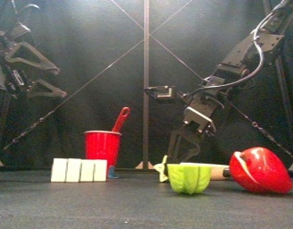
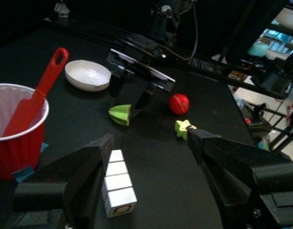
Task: Grab starfruit top
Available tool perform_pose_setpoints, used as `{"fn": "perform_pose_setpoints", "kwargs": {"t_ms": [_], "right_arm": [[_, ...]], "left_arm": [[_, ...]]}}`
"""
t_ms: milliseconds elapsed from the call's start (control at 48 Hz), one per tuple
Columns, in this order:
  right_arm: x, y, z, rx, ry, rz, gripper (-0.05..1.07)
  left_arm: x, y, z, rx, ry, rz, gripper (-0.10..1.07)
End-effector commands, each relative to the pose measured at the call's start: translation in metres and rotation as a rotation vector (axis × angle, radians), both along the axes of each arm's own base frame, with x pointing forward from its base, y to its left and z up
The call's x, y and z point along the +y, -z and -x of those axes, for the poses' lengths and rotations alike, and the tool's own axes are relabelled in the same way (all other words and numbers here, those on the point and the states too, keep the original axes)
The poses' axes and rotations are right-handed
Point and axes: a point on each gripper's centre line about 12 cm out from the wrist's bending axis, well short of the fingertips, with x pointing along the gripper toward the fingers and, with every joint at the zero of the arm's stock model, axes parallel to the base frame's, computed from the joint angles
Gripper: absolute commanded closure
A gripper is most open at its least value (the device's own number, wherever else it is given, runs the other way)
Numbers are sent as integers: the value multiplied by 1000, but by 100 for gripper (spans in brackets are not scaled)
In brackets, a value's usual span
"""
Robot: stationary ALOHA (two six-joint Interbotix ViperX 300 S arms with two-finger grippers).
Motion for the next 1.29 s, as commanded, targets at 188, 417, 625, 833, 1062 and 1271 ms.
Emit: {"fn": "perform_pose_setpoints", "kwargs": {"t_ms": [188,417,625,833,1062,1271], "right_arm": [[-7,-10,0,-20,39,-4,1],[-2,-21,-11,-54,-9,27,-1],[-1,-22,-19,-62,-36,49,-1],[-2,-17,-21,-50,-38,51,-1],[-4,-15,-20,-45,-35,51,0],[-4,-14,-18,-41,-32,50,0]], "left_arm": [[0,-4,-2,-13,2,-5,-1],[0,-4,-2,-14,2,-3,-1],[0,-4,-2,-13,1,-3,-1],[0,-4,-2,-14,2,-3,-1],[0,-4,-2,-14,0,-3,-1],[0,-4,-2,-14,1,-2,-1]]}}
